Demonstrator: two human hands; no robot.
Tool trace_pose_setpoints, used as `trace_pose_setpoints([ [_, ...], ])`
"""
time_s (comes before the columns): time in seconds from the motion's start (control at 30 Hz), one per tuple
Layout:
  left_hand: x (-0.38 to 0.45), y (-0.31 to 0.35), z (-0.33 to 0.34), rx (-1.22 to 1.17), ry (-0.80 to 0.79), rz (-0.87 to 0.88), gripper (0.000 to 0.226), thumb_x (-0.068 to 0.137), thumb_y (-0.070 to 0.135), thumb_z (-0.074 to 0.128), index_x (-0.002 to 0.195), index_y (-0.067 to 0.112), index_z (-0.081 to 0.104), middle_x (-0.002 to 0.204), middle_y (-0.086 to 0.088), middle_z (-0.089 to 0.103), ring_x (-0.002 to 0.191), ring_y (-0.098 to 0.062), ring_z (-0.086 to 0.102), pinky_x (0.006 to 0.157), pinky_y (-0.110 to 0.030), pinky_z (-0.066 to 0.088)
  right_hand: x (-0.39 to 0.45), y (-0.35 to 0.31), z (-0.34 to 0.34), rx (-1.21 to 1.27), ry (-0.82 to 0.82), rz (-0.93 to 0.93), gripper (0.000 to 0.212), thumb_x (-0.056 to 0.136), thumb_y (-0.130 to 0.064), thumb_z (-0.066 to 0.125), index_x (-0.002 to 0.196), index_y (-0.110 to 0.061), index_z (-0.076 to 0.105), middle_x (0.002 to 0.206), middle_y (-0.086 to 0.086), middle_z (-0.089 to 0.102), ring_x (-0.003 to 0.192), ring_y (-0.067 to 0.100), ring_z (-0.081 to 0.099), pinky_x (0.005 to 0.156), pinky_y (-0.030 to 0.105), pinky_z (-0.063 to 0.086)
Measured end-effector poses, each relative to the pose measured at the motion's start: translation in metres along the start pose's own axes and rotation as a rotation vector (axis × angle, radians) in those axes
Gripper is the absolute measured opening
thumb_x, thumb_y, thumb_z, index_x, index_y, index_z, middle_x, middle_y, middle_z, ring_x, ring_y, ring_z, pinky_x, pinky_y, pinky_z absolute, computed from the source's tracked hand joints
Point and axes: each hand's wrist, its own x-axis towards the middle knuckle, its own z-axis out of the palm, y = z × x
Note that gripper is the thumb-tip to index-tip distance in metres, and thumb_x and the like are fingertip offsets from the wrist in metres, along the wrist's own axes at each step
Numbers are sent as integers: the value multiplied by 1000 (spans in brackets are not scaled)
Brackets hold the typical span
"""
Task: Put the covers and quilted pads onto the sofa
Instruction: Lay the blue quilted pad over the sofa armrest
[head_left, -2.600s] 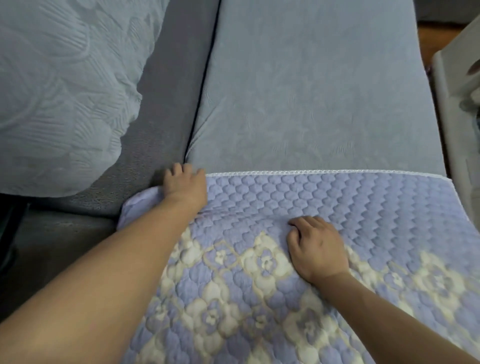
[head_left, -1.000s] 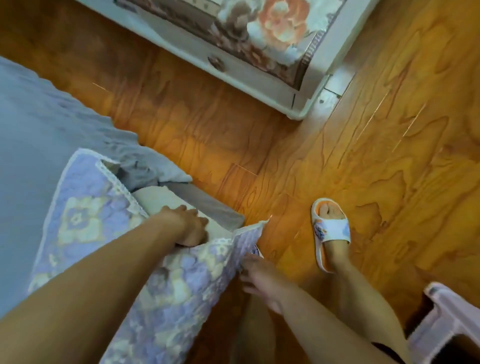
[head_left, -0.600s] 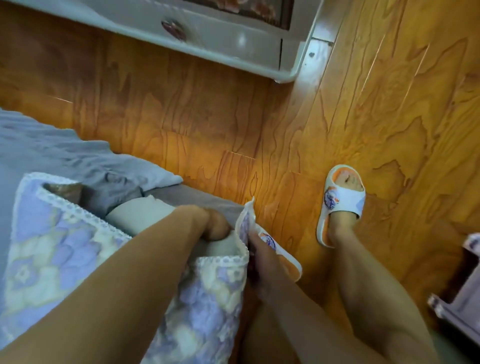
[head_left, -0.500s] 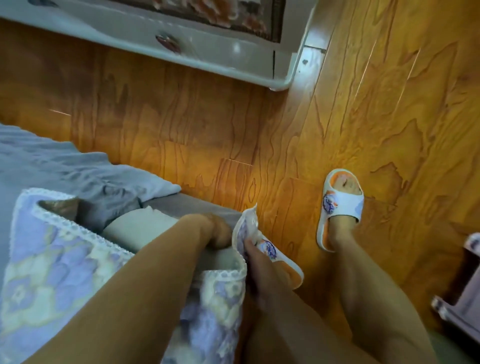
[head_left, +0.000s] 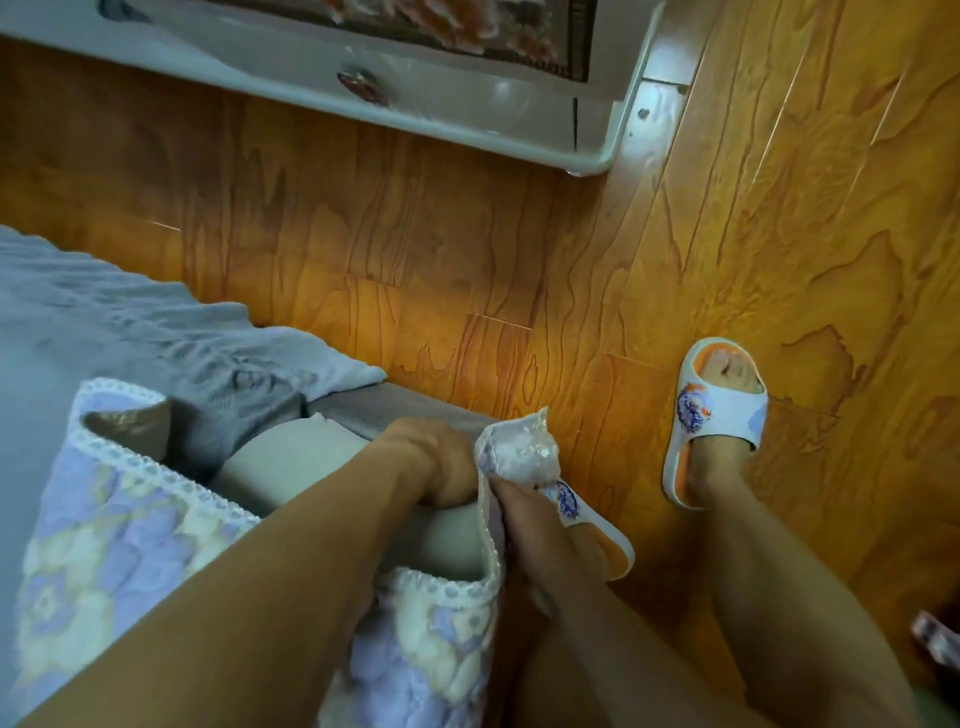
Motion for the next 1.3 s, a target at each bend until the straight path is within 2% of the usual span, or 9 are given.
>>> trace_pose_setpoints([
  [0.2,0,-7,4,-27,-14,33,54,101,54,34,144,26,50,150,-2,50,136,-25,48,113,-44,38,-3,-23,14,-83,-58,-36,75,72,-86,51,111,-26,71,117,-1,71,115,18,62,108,44,42],
  [0.3,0,-14,8,-49,12,-21,48,99,48,37,132,21,60,138,-5,60,125,-25,57,105,-42,45,-1,-49,24,-178,-94,6,36,104,-31,46,123,-7,65,116,3,64,120,23,57,106,36,41],
  [0.47,-5,-22,18,-198,7,-11,47,105,30,34,148,15,46,152,-9,48,138,-26,46,111,-38,35,23,-60,23,-371,-189,-137,54,88,-27,52,143,-26,52,145,4,54,132,20,50,115,42,36],
  [0.6,-29,-38,18,-366,178,-34,37,104,32,40,131,18,61,137,-8,60,123,-27,56,104,-39,44,-13,-86,14,-369,-135,-178,28,91,-13,55,117,-17,65,108,-4,68,104,12,62,91,30,48],
  [0.7,-60,-51,17,-516,423,-124,28,101,33,42,107,18,65,116,-8,68,103,-29,63,92,-45,52,-36,-96,-11,-346,-177,-80,13,101,-15,48,101,-20,59,83,0,56,78,12,52,71,31,44],
  [0.8,-112,-59,31,-728,853,-250,30,99,30,44,116,21,67,113,-8,69,107,-31,62,91,-44,51,-63,-114,-39,-240,-185,148,29,103,-42,50,124,-24,56,118,-2,59,109,18,58,99,50,49],
  [0.93,-176,-84,83,-763,1370,-567,43,89,21,50,127,9,63,136,-18,56,129,-38,48,110,-47,35,-104,-158,-41,-153,-372,377,46,96,-55,55,131,-26,50,137,8,51,120,36,60,78,58,57],
  [1.17,-153,-91,134,-1261,958,-1083,58,91,47,29,133,20,58,134,-10,60,125,-34,52,106,-54,39,-159,-208,42,-1023,-695,97,77,78,-65,73,145,-40,43,148,-13,43,129,10,50,103,32,46],
  [1.3,-149,-98,125,-1293,992,-1147,46,91,42,41,127,24,64,127,-4,65,121,-29,56,105,-55,37,-163,-199,65,-1658,-688,-205,23,89,-37,71,101,-24,58,91,-9,56,87,11,57,69,19,42],
])
